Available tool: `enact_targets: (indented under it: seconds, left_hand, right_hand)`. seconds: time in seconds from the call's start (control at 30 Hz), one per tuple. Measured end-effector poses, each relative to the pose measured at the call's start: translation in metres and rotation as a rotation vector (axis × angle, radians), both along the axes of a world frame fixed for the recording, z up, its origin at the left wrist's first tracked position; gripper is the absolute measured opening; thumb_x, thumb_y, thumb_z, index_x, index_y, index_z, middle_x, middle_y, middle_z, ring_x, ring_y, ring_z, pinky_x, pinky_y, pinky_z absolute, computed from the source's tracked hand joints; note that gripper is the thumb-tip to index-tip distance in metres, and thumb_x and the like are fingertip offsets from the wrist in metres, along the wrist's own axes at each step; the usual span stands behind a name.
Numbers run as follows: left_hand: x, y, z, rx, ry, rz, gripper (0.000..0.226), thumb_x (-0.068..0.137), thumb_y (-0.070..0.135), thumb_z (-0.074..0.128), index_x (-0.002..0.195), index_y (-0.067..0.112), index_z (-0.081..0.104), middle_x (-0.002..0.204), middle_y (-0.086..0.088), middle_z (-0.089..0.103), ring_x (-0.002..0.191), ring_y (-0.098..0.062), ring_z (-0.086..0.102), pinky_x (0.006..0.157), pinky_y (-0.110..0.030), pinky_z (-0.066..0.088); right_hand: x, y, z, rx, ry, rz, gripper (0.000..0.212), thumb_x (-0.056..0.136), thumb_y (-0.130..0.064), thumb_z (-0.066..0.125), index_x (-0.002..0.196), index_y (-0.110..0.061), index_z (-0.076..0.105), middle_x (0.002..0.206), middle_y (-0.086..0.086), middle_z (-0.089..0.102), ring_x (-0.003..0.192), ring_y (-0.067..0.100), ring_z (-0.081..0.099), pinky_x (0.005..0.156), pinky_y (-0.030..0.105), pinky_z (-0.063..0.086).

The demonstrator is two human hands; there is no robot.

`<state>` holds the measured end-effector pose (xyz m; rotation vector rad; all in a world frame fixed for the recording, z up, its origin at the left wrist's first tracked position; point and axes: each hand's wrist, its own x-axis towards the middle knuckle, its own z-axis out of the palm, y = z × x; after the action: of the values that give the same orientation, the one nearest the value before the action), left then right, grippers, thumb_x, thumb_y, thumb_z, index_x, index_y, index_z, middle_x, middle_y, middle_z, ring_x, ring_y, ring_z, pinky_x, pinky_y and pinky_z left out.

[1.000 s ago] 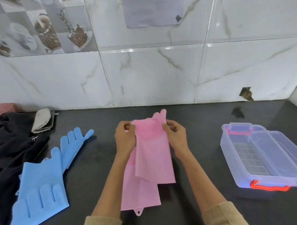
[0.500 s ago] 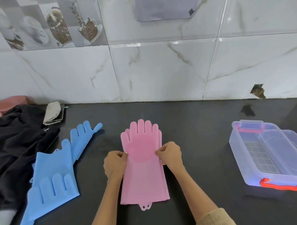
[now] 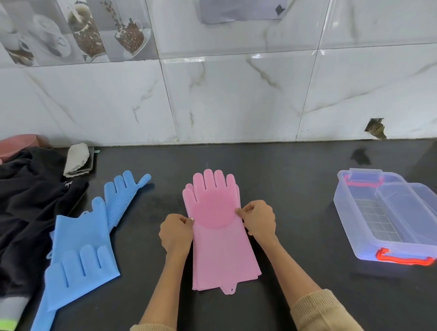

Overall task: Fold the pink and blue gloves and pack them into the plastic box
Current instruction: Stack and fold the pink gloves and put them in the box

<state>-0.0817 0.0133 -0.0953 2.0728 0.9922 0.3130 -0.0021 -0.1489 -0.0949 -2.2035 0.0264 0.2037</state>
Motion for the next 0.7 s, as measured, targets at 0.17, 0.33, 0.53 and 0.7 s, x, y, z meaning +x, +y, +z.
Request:
enact_targets:
  seconds: [0.17, 0.33, 0.53, 0.7]
  left_hand:
    - [0.005, -0.003, 0.004, 0.189, 0.043, -0.071, 0.022, 0.093, 0.017, 0.054, 0.078, 0.005, 0.064, 0.074, -0.007, 0.064, 0.068, -0.024, 0.06, 0.061, -0.032, 0.048]
    - [0.006, -0.003, 0.003, 0.235, 0.063, -0.089, 0.026, 0.095, 0.016, 0.05, 0.077, 0.0, 0.06, 0.073, -0.011, 0.062, 0.062, -0.022, 0.051, 0.062, -0.038, 0.051]
    - [0.004, 0.004, 0.002, -0.084, 0.034, -0.075, 0.015, 0.088, 0.015, 0.066, 0.08, 0.003, 0.071, 0.073, -0.009, 0.066, 0.065, -0.031, 0.07, 0.068, -0.041, 0.061]
    - [0.004, 0.002, 0.001, -0.256, 0.003, -0.038, 0.007, 0.086, 0.01, 0.068, 0.088, 0.003, 0.068, 0.087, -0.014, 0.069, 0.07, -0.027, 0.068, 0.071, -0.04, 0.061]
  right_hand:
    - [-0.002, 0.002, -0.001, -0.068, -0.047, -0.011, 0.019, 0.087, -0.033, 0.064, 0.082, -0.015, 0.068, 0.081, 0.001, 0.071, 0.066, 0.017, 0.058, 0.061, 0.025, 0.043]
    - [-0.001, -0.001, -0.001, -0.068, -0.036, 0.022, 0.019, 0.087, -0.028, 0.065, 0.081, -0.01, 0.07, 0.079, 0.007, 0.072, 0.064, 0.021, 0.062, 0.063, 0.03, 0.052]
    - [0.006, -0.005, 0.004, -0.155, 0.122, 0.144, 0.027, 0.086, -0.027, 0.065, 0.081, -0.001, 0.061, 0.079, 0.014, 0.065, 0.065, 0.028, 0.062, 0.063, 0.034, 0.052]
    - [0.007, -0.007, 0.009, -0.305, 0.141, 0.195, 0.035, 0.091, -0.034, 0.053, 0.068, -0.017, 0.034, 0.069, -0.001, 0.049, 0.054, 0.018, 0.046, 0.048, 0.023, 0.03]
